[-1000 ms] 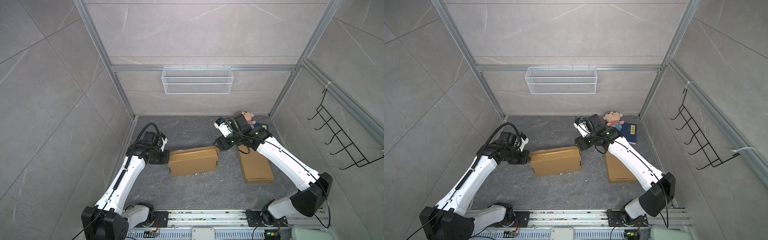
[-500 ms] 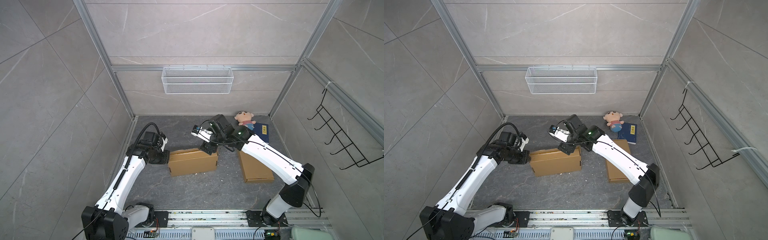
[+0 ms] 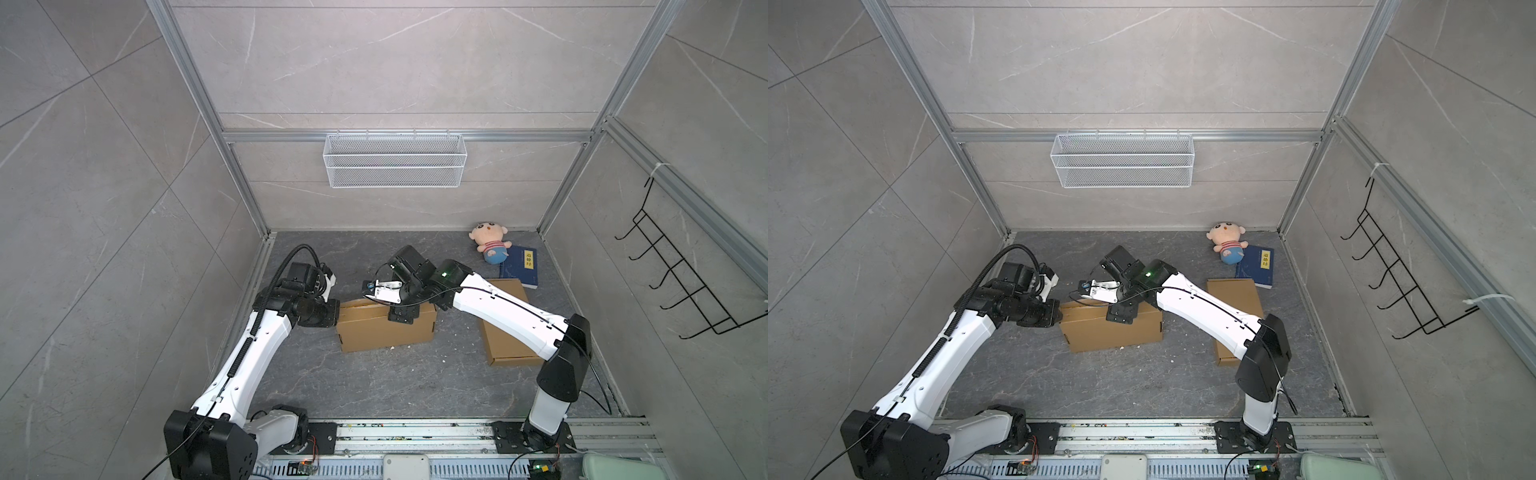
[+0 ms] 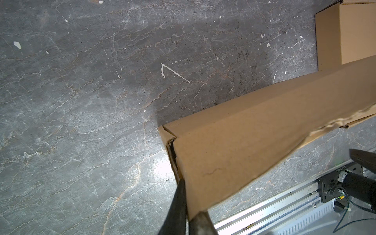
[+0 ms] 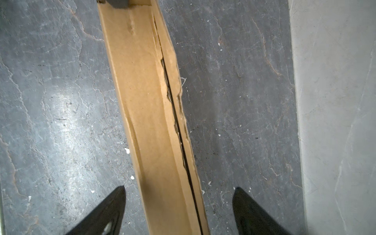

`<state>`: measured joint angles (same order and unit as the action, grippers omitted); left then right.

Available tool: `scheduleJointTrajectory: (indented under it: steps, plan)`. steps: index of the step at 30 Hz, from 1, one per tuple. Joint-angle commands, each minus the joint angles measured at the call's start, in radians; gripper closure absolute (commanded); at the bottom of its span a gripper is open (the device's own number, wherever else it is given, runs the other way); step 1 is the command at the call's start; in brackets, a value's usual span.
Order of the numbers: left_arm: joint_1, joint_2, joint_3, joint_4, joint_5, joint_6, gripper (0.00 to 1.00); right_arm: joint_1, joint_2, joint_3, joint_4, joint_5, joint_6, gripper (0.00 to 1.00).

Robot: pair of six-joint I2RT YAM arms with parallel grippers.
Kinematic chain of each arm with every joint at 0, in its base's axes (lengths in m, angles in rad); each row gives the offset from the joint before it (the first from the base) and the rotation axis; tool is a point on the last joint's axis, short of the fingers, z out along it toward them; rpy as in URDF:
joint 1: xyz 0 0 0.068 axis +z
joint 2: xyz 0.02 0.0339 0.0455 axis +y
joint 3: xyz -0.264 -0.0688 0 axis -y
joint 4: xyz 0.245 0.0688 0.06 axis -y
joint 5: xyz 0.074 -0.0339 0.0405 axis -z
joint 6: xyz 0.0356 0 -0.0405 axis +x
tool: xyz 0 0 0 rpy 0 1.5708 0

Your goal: Fold the paper box

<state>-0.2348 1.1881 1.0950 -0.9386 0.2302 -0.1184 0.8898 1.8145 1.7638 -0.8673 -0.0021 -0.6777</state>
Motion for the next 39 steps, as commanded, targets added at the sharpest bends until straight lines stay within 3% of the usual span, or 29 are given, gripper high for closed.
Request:
scheduleJointTrajectory:
  steps: [1, 11, 22, 39]
  plan:
    - [0.001, 0.021, -0.010, -0.016, 0.006, 0.025, 0.92, 0.005, 0.024, 0.034, -0.002, 0.020, -0.038, 0.16]
    - [0.002, 0.018, -0.014, -0.019, 0.005, 0.028, 0.93, 0.009, 0.058, 0.051, -0.022, -0.018, -0.051, 0.16]
    - [0.002, 0.023, -0.015, -0.016, 0.006, 0.032, 0.93, 0.029, 0.074, 0.055, -0.023, 0.015, -0.065, 0.19]
    - [0.001, 0.002, 0.005, -0.018, 0.034, 0.027, 0.88, 0.044, 0.055, -0.040, 0.100, 0.079, -0.080, 0.38]
